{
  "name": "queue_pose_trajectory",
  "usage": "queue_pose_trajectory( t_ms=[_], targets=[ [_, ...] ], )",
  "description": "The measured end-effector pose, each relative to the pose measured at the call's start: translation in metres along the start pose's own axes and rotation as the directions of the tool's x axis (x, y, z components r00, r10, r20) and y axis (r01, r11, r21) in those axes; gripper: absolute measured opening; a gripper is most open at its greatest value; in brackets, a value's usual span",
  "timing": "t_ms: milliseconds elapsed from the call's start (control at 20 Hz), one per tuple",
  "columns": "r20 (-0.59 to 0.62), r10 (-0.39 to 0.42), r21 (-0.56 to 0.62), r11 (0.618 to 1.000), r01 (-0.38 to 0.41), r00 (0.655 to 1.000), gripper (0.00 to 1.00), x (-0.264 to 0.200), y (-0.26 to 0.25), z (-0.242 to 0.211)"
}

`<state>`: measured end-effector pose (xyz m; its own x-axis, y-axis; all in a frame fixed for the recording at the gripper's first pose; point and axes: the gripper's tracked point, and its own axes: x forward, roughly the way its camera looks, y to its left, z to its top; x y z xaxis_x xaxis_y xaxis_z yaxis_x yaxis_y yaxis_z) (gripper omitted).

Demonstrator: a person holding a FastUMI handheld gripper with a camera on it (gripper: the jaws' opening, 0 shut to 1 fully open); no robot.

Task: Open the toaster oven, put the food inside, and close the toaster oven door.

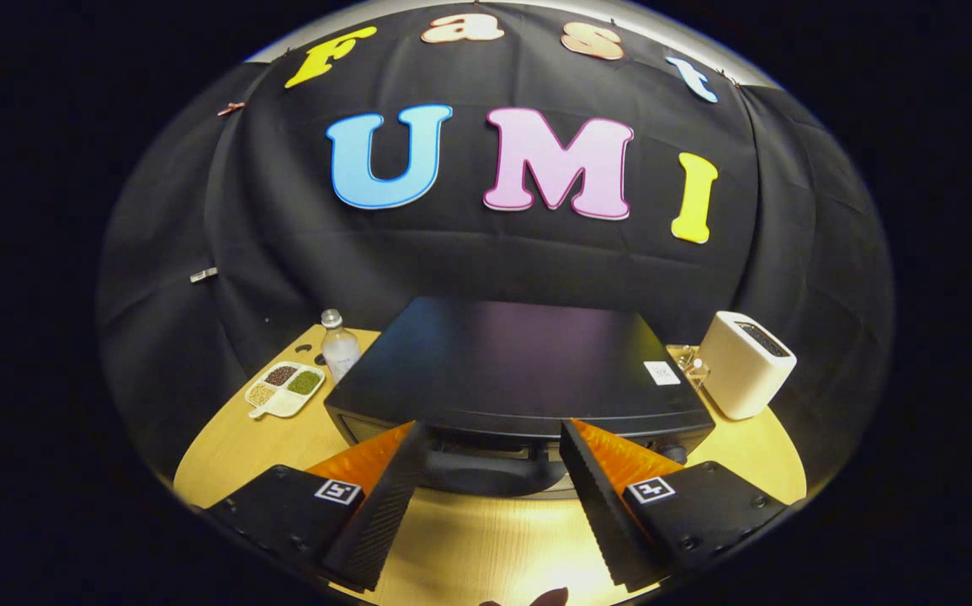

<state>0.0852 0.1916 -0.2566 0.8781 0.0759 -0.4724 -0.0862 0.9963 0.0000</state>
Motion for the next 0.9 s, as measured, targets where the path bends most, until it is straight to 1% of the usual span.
queue_pose_trajectory(
  t_ms=[200, 250, 400, 500, 650, 900],
  targets=[
    [-0.048, -0.019, 0.044, 0.999, 0.021, 0.999, 0.98, 0.017, 0.002, -0.011],
    [-0.052, -0.049, 0.049, 0.998, 0.051, 0.997, 0.99, 0.018, -0.002, -0.013],
    [-0.047, -0.073, 0.026, 0.997, 0.074, 0.996, 0.99, 0.014, -0.001, -0.013],
    [-0.062, -0.068, 0.071, 0.995, 0.072, 0.996, 0.98, 0.013, -0.002, -0.019],
    [-0.07, -0.06, 0.055, 0.996, 0.064, 0.996, 0.98, 0.002, -0.001, -0.026],
    [-0.135, -0.041, 0.086, 0.995, 0.053, 0.99, 0.98, -0.03, 0.002, -0.064]
  ],
)
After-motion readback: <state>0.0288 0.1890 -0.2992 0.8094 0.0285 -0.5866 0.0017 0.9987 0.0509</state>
